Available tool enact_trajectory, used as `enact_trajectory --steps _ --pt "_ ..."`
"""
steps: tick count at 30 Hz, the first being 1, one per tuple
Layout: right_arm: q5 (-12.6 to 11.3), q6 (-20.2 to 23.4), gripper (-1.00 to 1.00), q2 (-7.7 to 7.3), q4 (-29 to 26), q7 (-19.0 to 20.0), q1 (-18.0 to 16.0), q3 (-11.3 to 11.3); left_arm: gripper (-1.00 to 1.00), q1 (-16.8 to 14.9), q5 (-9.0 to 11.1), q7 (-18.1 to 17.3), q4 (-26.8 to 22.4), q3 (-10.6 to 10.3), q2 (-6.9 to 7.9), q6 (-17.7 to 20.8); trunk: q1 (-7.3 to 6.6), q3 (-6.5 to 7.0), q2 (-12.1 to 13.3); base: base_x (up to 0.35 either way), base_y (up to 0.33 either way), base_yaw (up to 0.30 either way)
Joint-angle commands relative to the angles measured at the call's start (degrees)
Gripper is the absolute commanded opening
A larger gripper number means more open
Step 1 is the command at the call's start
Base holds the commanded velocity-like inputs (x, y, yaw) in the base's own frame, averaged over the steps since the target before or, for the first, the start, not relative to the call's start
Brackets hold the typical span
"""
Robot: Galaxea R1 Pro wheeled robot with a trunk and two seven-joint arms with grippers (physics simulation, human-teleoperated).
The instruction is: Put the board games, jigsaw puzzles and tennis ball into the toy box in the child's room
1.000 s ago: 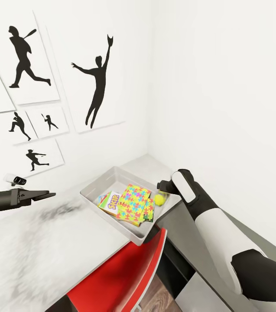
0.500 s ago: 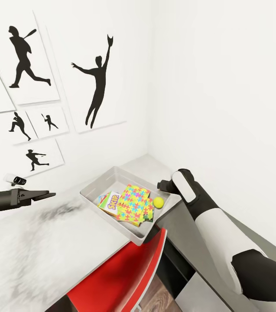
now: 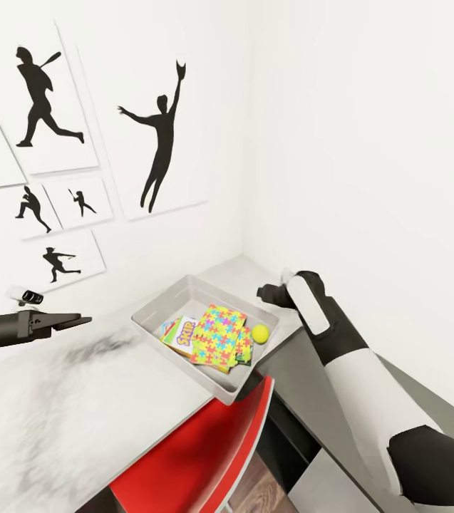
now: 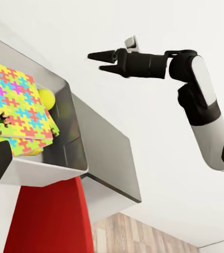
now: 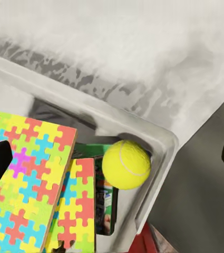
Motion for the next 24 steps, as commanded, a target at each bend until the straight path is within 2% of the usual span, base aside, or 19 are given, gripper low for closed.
enact_trajectory --steps 1,3,6,8,9,12,14,16,18,21,22,23,24 --pt "-0.58 0.60 1.00 -0.02 -2.49 -0.61 0.68 -0.03 1.00 -0.04 0.01 -0.21 -0.01 -0.03 0.03 0.61 0.04 -0.03 -0.11 0.000 0.000 -0.056" --pt "-0.64 1.83 1.00 -0.18 -6.45 -0.67 2.23 -0.25 1.00 -0.04 0.02 -0.21 0.00 -0.03 0.03 0.61 0.04 0.14 -0.11 0.000 0.000 -0.058" --pt "-1.00 3.73 1.00 -1.25 -14.84 -0.63 6.02 -0.65 1.00 -0.04 0.03 -0.21 0.00 -0.03 0.04 0.61 0.04 0.41 -0.11 0.000 0.000 -0.061" --pt "-1.42 4.36 1.00 -2.50 -21.96 -0.53 9.81 -1.89 1.00 -0.04 0.03 -0.21 0.00 -0.03 0.03 0.61 0.04 0.59 -0.11 0.000 0.000 -0.041" --pt "-1.61 4.45 1.00 -2.80 -23.56 -0.47 10.76 -2.42 1.00 -0.04 0.03 -0.21 0.00 -0.03 0.03 0.61 0.04 0.68 -0.11 0.000 0.000 -0.026" --pt "-3.04 4.52 1.00 -3.76 -30.00 1.56 16.92 -6.11 1.00 -0.04 0.03 -0.21 0.00 -0.03 0.03 0.61 0.04 0.96 -0.11 0.000 0.000 -0.011" --pt "-3.44 4.19 1.00 -3.99 -31.53 5.35 21.18 -8.92 1.00 -0.04 0.03 -0.21 0.00 -0.03 0.03 0.61 0.04 1.14 -0.11 -0.016 0.000 -0.004" --pt "-3.52 4.06 1.00 -4.05 -31.92 8.05 23.10 -10.59 1.00 -0.04 0.03 -0.21 0.00 -0.03 0.03 0.61 0.04 1.33 -0.11 -0.043 0.000 -0.002" --pt "-3.58 3.64 1.00 -4.38 -32.33 15.45 26.90 -15.30 1.00 -0.04 0.03 -0.21 0.00 -0.03 0.03 0.61 0.04 1.51 -0.11 -0.071 0.000 -0.001" --pt "-3.60 3.00 1.00 -5.03 -32.47 22.68 29.31 -19.74 1.00 -0.04 0.03 -0.21 0.00 -0.03 0.03 0.61 0.04 1.79 -0.11 -0.088 0.000 0.000" --pt "-3.63 2.16 1.00 -5.57 -32.50 28.66 31.01 -22.80 1.00 -0.04 0.03 -0.21 0.00 -0.03 0.03 0.61 0.04 1.88 -0.11 -0.097 0.000 0.000" --pt "-3.59 1.56 1.00 -5.84 -32.50 31.90 32.04 -24.19 1.00 -0.04 0.03 -0.21 0.00 -0.04 0.03 0.61 0.04 1.98 -0.11 -0.099 0.000 0.000" --pt "-3.40 0.15 1.00 -6.26 -32.45 38.29 34.29 -26.51 1.00 -0.04 0.03 -0.21 0.00 -0.07 0.03 0.61 0.04 2.07 -0.11 -0.101 0.000 0.000"
